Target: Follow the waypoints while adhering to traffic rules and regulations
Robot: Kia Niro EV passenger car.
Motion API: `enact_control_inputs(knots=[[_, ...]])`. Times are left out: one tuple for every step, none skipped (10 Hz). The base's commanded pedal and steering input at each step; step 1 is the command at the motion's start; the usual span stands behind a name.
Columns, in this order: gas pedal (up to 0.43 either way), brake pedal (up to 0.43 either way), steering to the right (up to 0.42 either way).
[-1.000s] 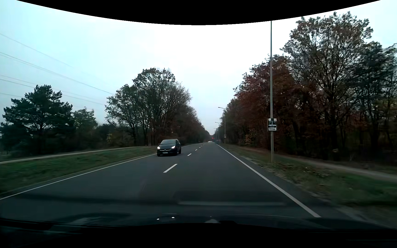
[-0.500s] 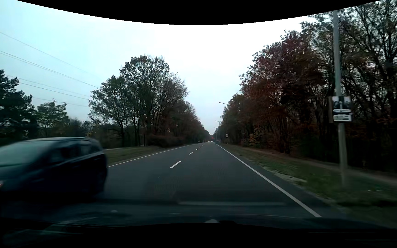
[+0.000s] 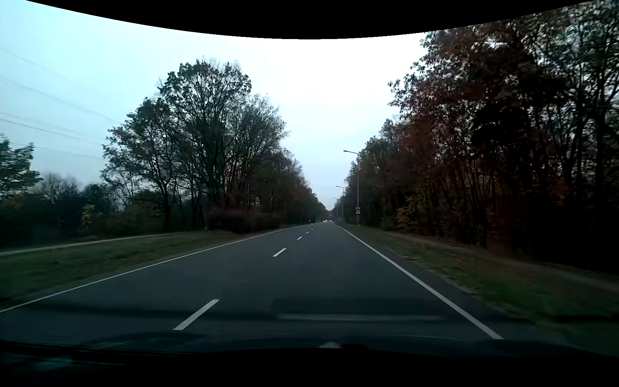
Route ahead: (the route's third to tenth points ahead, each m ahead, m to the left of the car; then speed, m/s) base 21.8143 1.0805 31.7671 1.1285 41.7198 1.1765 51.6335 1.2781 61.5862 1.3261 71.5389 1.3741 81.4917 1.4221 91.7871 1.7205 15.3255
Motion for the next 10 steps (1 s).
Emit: enact_control_inputs(knots=[[0.157, 0.0, 0.001], [0.157, 0.0, 0.001], [0.157, 0.0, 0.001], [0.157, 0.0, 0.001], [0.157, 0.0, 0.001], [0.157, 0.0, 0.001], [0.157, 0.0, 0.001], [0.157, 0.0, 0.001], [0.157, 0.0, 0.001], [0.15, 0.0, 0.001]])
